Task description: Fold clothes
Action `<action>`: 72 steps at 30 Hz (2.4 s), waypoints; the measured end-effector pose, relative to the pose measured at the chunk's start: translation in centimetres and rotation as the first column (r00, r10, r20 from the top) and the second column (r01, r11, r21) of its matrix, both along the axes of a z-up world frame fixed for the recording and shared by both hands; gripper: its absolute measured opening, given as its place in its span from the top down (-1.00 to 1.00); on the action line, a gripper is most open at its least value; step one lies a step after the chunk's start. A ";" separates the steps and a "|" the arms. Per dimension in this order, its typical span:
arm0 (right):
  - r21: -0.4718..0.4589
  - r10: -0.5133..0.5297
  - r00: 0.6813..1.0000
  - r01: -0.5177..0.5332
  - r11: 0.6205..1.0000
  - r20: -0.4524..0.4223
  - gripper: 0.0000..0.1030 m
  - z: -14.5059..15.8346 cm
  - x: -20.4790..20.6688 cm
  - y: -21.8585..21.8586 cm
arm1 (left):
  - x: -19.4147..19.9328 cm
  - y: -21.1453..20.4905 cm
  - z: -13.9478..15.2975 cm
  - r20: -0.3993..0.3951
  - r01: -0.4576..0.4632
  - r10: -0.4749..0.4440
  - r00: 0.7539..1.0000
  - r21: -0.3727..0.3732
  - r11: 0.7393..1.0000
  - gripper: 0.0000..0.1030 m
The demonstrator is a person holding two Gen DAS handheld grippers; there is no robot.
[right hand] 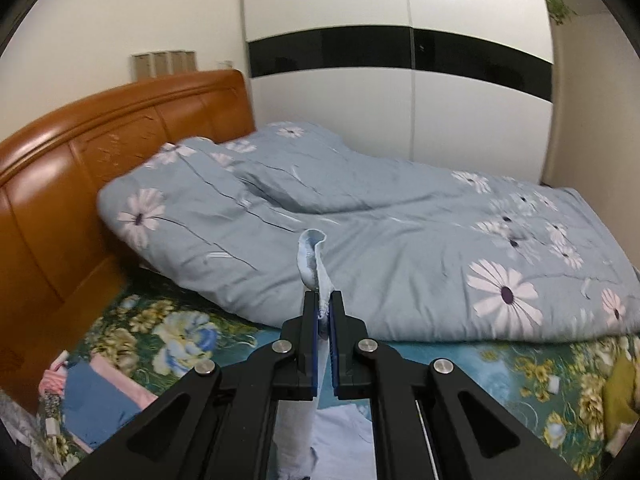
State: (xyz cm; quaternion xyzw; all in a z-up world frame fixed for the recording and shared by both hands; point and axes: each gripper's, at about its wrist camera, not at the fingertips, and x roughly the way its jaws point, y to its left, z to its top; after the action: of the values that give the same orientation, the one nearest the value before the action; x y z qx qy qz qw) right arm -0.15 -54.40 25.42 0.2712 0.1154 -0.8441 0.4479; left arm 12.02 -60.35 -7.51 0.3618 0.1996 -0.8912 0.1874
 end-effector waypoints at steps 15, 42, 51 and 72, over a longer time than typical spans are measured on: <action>0.057 -0.218 0.936 0.210 0.976 0.277 0.92 -16.4 -9.5 13.9 | 2.6 -4.7 -2.1 0.031 -0.261 0.260 0.965 0.203 0.944 -0.60; 0.149 -0.412 0.757 0.394 0.907 0.507 0.91 -32.4 -10.1 25.6 | 3.9 -3.9 -0.5 0.018 0.024 -0.030 0.999 0.274 0.961 -0.60; 0.263 -0.424 0.810 0.341 0.903 0.405 0.89 -31.8 -10.4 24.0 | 6.3 -4.4 1.0 -0.009 0.037 -0.036 0.999 0.241 0.970 -0.61; 0.401 0.271 0.942 -0.330 0.854 0.198 0.18 -27.6 3.9 -2.3 | 10.6 -8.8 1.4 -0.204 -0.222 0.289 0.935 0.300 0.928 -0.61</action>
State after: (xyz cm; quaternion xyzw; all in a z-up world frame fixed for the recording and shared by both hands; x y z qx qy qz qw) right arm 3.79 -56.65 -2.14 0.3976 0.3087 -0.6971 0.5106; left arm 22.57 -69.19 -6.10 0.2423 0.3874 -0.8605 0.2252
